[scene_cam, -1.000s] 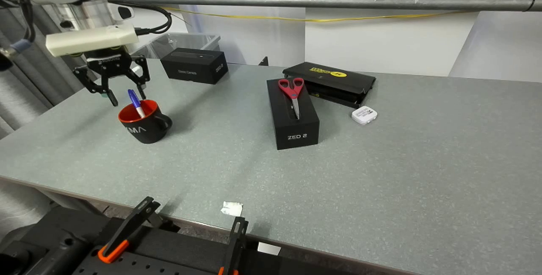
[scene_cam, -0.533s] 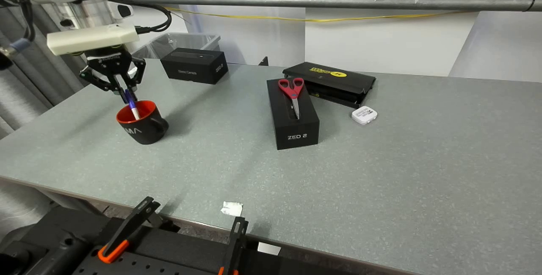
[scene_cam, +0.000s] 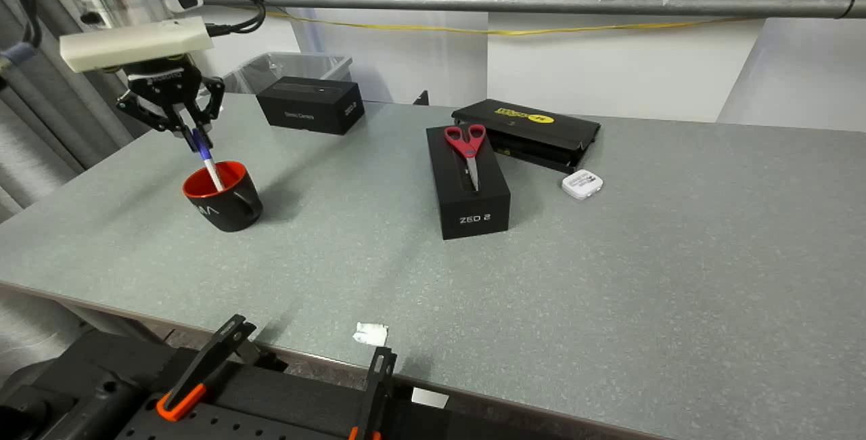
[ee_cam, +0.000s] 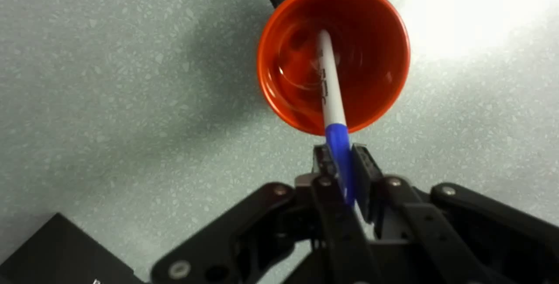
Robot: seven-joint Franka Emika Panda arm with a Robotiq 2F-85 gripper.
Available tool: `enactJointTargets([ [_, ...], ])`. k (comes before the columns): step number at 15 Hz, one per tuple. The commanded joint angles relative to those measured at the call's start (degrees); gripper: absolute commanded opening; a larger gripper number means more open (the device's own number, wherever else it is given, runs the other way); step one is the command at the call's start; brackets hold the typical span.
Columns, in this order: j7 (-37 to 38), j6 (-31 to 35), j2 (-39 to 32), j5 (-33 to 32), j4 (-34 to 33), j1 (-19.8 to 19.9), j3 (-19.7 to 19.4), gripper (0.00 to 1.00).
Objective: Move the blue pen from the black mug to the table
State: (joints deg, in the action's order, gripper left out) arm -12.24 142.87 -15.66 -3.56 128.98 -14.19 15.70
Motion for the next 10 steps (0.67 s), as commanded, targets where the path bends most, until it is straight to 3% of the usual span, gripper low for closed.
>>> enactJointTargets([
  [1, 0.61, -1.74, 9.96, 1.57, 4.53, 0.24, 1.10, 0.04],
  [4, 1.62, -2.93, 17.45, 3.10, 6.64, 0.39, 0.42, 0.04],
  [6, 4.17, -5.69, 20.38, 0.75, 6.33, 0.95, -1.29, 0.04],
  [10, 7.82, -9.26, 16.50, -4.46, 3.41, 5.30, -6.24, 0.04],
])
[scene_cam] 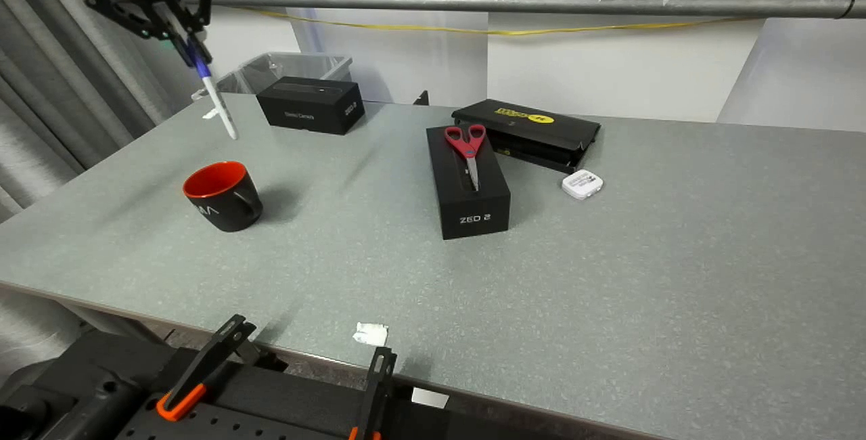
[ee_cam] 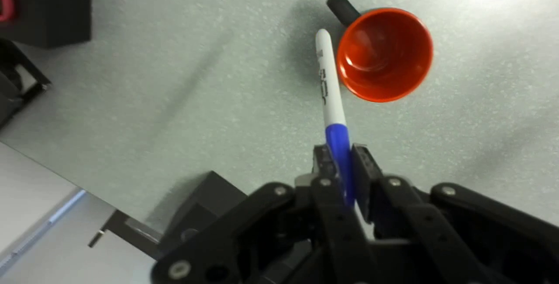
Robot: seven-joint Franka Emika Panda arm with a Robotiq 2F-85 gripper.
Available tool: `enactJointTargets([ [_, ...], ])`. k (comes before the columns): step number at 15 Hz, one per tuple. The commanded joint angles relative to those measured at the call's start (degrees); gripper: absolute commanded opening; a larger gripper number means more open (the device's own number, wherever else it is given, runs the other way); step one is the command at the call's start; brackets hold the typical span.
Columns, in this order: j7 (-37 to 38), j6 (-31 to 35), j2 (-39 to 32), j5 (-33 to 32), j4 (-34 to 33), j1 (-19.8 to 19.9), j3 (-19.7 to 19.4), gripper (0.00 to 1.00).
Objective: Move the blue pen from the black mug to the table
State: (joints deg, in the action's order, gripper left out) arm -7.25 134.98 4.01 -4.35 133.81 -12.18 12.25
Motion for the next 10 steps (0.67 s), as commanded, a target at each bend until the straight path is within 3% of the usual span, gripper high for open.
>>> enactJointTargets([
  [1, 3.26, -1.45, -5.28, -4.29, -2.34, 4.40, -4.02, 0.04],
  [5, 3.06, -0.23, -14.98, -2.57, -6.18, 7.49, -8.06, 0.04],
  [10, 4.46, 0.42, -23.82, -1.13, -11.71, 7.87, -9.17, 0.04],
])
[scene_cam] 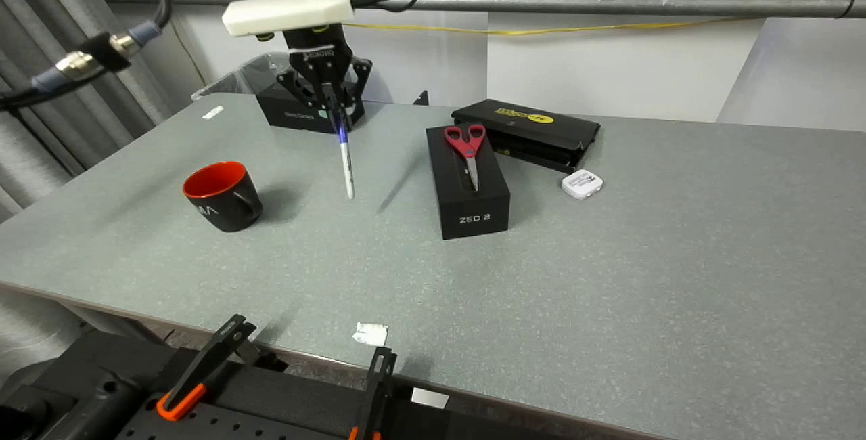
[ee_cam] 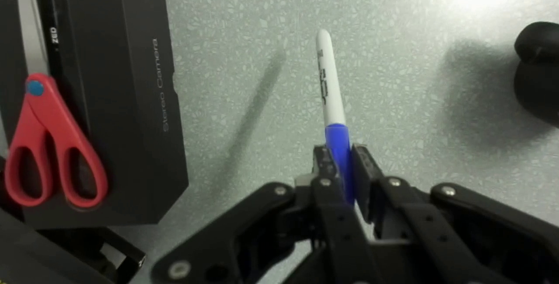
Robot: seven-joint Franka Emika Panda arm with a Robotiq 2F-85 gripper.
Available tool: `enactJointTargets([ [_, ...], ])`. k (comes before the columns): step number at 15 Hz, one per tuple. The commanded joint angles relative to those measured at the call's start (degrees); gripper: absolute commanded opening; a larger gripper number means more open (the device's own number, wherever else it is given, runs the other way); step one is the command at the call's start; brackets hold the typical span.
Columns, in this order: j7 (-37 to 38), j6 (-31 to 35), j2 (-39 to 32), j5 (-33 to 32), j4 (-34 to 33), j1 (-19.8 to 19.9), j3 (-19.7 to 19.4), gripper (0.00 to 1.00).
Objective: Move the blue pen from the black mug to the table
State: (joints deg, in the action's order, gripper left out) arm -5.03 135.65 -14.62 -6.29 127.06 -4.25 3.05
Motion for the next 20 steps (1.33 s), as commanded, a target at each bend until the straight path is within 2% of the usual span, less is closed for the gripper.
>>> enactJointTargets([
  [1, 2.58, -0.51, -6.76, 1.30, -6.21, 0.00, 0.09, 0.04],
  [9, 6.12, -3.67, -16.13, 1.69, -14.77, -0.19, -0.60, 0.04],
  [10, 6.37, -3.84, -16.63, 1.70, -15.40, -0.20, -0.65, 0.18],
  [11, 6.30, -4.05, -16.96, 2.07, -15.93, -0.05, -0.48, 0.41],
  [13, 6.37, -4.11, -17.40, 2.18, -16.74, -0.19, -0.45, 0.45],
  [14, 6.34, -4.09, -17.54, 2.29, -17.04, -0.24, -0.43, 0.51],
  [20, 6.44, -4.02, -17.57, 2.23, -17.90, -0.41, -0.49, 0.97],
])
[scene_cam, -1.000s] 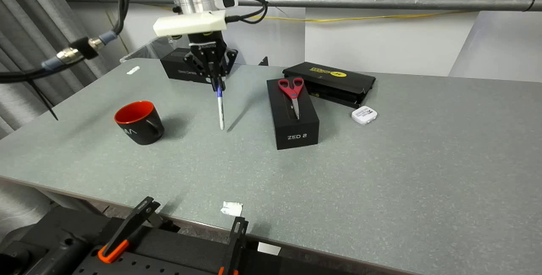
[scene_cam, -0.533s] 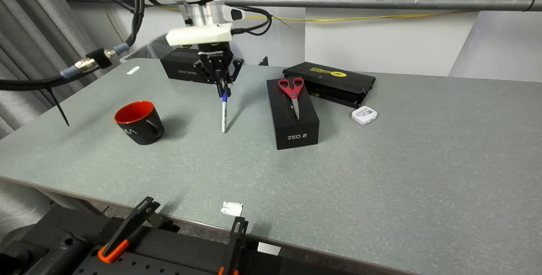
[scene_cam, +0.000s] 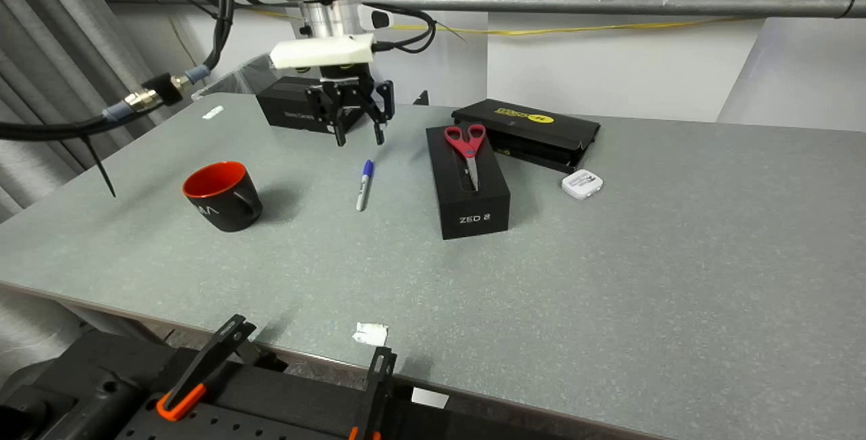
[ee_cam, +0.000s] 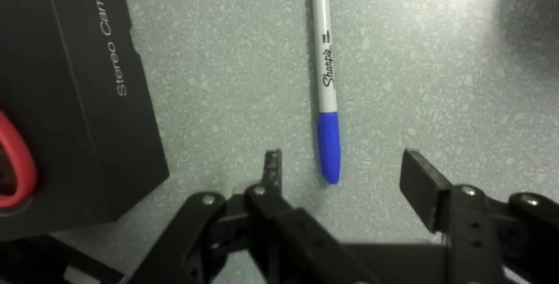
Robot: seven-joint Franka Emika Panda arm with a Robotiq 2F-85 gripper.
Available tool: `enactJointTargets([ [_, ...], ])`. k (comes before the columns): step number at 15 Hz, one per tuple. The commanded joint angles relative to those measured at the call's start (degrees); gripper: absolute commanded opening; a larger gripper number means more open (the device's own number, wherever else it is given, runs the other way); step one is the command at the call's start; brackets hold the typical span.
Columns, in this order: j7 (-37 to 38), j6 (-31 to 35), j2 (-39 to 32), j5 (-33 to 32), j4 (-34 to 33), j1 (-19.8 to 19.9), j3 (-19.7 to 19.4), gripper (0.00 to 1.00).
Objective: Move the blue pen from the black mug to the table
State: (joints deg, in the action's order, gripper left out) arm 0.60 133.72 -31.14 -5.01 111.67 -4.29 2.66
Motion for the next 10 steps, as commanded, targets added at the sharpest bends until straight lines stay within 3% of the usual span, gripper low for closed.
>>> enactJointTargets([
  [1, 0.78, -2.07, -0.99, 0.97, -2.62, -0.37, -0.08, 1.00],
  [10, -0.09, -0.86, -0.02, 0.59, -1.10, -0.25, -0.11, 1.00],
])
